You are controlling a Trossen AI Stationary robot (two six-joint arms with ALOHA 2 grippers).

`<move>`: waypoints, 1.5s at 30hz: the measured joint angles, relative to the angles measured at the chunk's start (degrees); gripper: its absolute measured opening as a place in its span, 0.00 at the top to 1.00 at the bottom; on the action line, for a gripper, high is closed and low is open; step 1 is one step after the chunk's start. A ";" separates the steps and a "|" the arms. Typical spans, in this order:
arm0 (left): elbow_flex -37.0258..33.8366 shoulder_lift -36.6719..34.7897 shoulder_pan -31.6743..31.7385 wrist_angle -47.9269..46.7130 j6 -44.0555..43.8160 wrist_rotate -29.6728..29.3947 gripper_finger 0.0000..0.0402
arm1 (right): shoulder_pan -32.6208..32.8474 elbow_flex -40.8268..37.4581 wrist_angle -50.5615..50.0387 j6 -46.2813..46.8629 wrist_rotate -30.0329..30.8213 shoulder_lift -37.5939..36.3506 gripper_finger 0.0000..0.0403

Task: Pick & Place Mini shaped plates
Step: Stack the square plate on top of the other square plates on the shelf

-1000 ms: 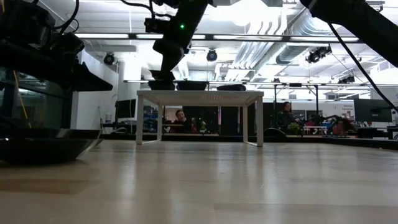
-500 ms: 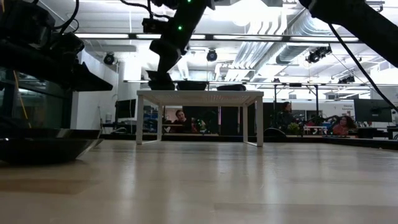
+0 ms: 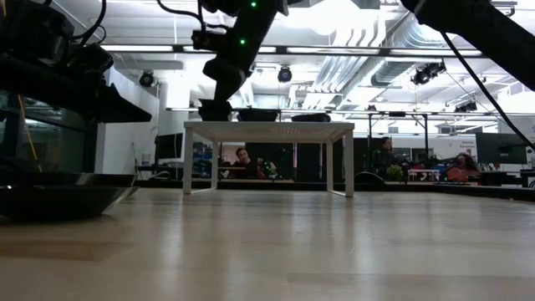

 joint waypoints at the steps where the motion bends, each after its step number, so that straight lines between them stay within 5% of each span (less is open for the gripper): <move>1: 0.00 0.00 0.00 0.00 0.00 0.00 0.82 | 0.00 0.00 0.02 -0.55 -0.01 0.00 0.97; 13: 0.00 0.00 0.01 0.01 0.00 0.00 0.82 | 0.00 0.00 0.02 -1.39 -0.44 0.00 0.96; 27: 0.00 0.01 0.00 0.00 0.00 0.00 0.82 | 0.00 0.02 0.03 -1.43 0.00 0.00 0.71; 45: 0.00 0.00 0.01 0.01 0.00 0.00 0.82 | -0.22 0.04 0.50 -1.45 2.58 -0.90 0.71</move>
